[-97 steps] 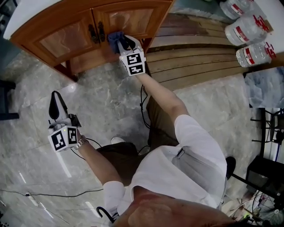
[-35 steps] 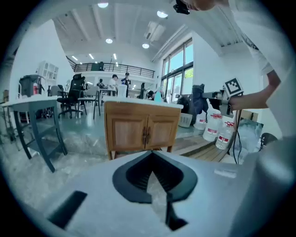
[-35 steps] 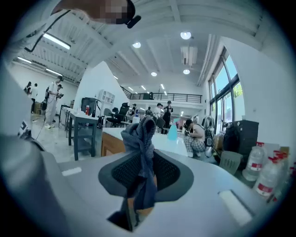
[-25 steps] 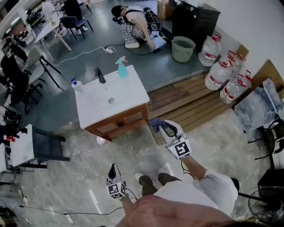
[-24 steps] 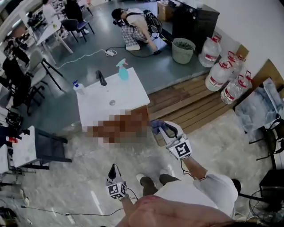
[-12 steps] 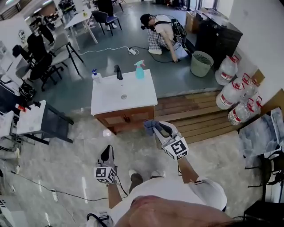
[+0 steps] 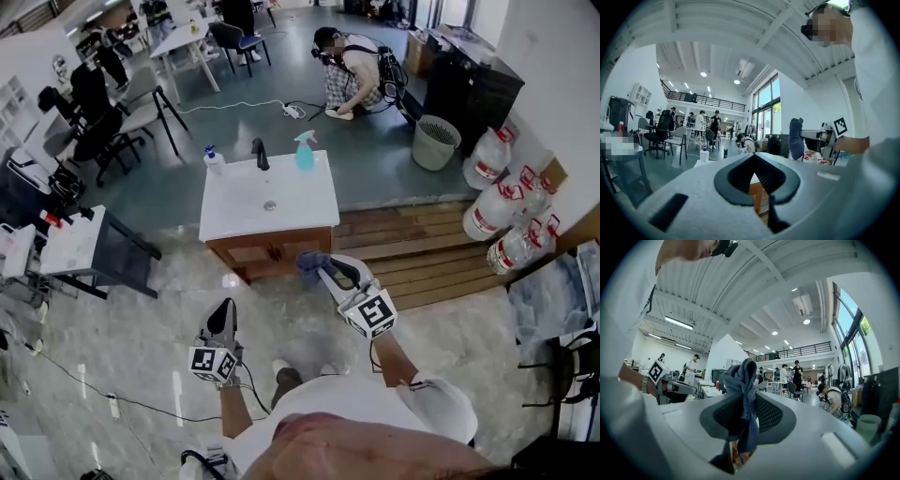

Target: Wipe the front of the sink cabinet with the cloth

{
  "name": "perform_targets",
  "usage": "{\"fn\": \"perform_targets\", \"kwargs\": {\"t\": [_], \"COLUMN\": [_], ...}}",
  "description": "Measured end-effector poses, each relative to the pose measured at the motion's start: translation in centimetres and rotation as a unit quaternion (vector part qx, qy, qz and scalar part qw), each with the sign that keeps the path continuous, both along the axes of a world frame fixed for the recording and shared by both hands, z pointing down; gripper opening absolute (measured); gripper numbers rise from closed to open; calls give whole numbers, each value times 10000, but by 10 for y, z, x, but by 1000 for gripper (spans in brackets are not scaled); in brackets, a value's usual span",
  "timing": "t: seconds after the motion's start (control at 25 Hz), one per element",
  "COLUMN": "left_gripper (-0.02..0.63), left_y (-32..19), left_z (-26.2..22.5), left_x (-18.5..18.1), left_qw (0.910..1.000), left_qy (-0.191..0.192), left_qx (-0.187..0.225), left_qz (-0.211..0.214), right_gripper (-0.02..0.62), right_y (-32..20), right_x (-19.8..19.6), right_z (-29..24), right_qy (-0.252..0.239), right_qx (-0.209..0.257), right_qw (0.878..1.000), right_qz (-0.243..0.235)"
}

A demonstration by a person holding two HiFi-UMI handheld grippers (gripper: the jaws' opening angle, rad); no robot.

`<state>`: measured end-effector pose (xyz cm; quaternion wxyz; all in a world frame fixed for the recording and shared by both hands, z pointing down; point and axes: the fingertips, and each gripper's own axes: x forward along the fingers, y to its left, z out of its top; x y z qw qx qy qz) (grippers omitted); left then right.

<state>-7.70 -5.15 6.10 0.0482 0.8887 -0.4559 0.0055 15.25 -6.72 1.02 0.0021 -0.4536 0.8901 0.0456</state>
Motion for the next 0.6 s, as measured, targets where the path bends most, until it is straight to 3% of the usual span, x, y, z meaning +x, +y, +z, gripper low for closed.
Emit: {"fn": "perform_targets", "kwargs": {"t": [0.6], "left_gripper": [-2], "left_y": [-3], "left_z": [-15], "left_x": [-28], "left_qw": [10000], "left_qy": [-12], "left_qx": [32], "left_qz": [30], "right_gripper": [92], "right_y": [-6], "right_x": [-14], "right_z": [-25], "right_qy": [-66], "right_qx": [135], "right_qw": [9999], "right_qz": [53]}}
